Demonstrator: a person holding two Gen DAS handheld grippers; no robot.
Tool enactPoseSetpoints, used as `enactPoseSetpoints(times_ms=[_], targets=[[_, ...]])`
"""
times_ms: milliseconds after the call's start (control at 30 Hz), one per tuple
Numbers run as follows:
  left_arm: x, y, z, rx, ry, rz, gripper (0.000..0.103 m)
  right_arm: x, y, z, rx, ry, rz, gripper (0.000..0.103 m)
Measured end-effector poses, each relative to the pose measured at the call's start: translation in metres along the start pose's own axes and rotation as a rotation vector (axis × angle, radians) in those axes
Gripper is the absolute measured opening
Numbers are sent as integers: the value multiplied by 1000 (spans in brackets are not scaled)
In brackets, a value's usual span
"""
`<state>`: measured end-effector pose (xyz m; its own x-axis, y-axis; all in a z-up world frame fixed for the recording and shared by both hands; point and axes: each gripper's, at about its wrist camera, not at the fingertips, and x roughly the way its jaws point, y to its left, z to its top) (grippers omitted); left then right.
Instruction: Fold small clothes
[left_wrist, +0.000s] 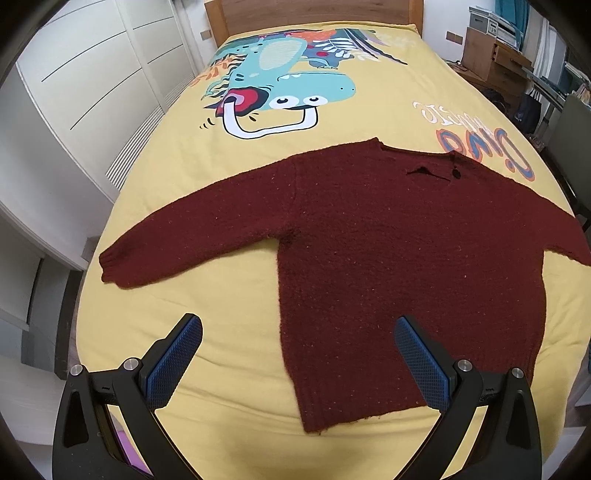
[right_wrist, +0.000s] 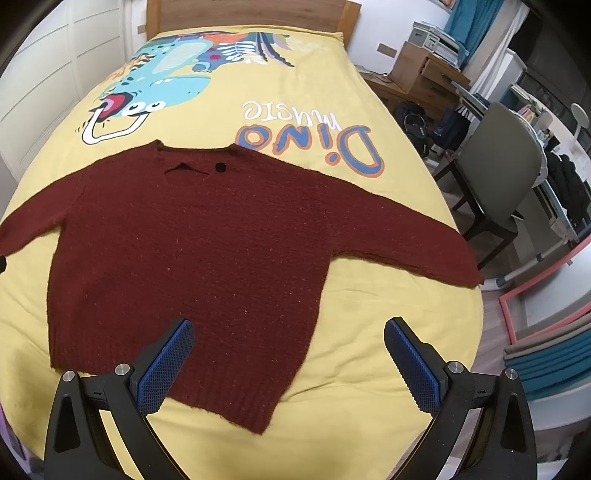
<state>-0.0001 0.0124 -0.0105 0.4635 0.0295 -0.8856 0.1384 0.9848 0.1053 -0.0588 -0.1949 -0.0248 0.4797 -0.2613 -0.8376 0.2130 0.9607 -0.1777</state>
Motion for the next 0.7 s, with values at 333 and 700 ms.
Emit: enactPoseSetpoints(times_ms=[333, 700], targets=[[1, 0, 3, 5, 6, -12, 102, -3, 1, -1, -6, -2, -3, 102], [4, -4, 4, 16, 11, -16, 102, -3, -1, -1, -5, 2, -6, 102]])
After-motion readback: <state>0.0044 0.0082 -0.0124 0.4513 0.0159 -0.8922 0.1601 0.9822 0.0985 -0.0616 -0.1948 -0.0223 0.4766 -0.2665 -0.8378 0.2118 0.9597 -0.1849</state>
